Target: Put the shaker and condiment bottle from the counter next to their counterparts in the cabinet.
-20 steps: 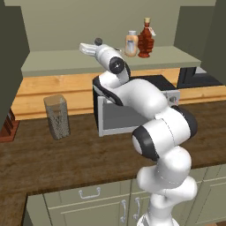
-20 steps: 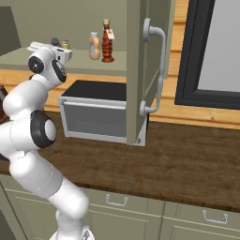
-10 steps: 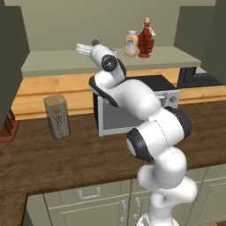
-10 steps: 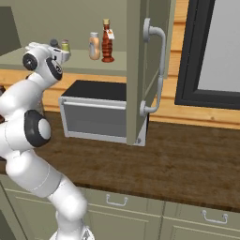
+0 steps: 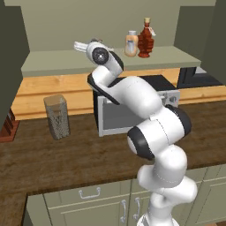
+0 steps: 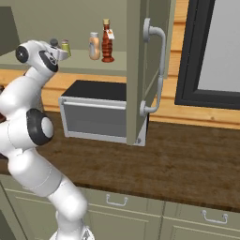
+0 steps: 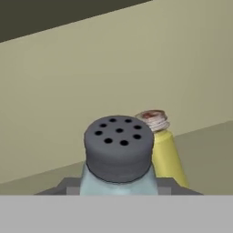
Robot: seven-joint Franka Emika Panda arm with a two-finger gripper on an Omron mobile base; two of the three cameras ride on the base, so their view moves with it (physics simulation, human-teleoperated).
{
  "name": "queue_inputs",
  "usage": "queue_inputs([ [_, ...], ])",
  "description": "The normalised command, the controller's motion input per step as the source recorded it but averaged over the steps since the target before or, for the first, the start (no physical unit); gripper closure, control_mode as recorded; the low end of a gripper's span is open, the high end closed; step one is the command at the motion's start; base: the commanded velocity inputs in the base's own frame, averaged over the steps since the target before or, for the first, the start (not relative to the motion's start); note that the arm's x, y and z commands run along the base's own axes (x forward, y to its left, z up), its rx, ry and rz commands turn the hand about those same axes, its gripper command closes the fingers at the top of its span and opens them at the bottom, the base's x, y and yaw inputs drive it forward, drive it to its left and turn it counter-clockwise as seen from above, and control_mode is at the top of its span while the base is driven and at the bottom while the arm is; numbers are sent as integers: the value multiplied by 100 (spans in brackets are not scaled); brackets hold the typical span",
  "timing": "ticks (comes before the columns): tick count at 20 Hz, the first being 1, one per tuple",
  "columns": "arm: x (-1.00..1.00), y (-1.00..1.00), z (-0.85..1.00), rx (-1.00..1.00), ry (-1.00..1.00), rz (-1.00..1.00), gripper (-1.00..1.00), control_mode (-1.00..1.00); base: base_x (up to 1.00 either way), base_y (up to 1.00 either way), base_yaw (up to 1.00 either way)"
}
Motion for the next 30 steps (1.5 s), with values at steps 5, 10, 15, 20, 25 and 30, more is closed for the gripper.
queue_inputs([
  [5, 0, 0, 0, 0, 1, -4, -100, -100, 0, 0, 0],
  [10, -11, 0, 0, 0, 1, -1, -100, -100, 0, 0, 0],
  [15, -61, 0, 14, 0, 0, 0, -100, -100, 0, 0, 0],
  [20, -100, 0, 36, 1, -1, -1, -100, -100, 0, 0, 0],
  [25, -90, -11, 56, 15, 16, -17, -100, -100, 0, 0, 0],
  [30, -63, -22, 12, 19, 31, -21, -100, -100, 0, 0, 0],
])
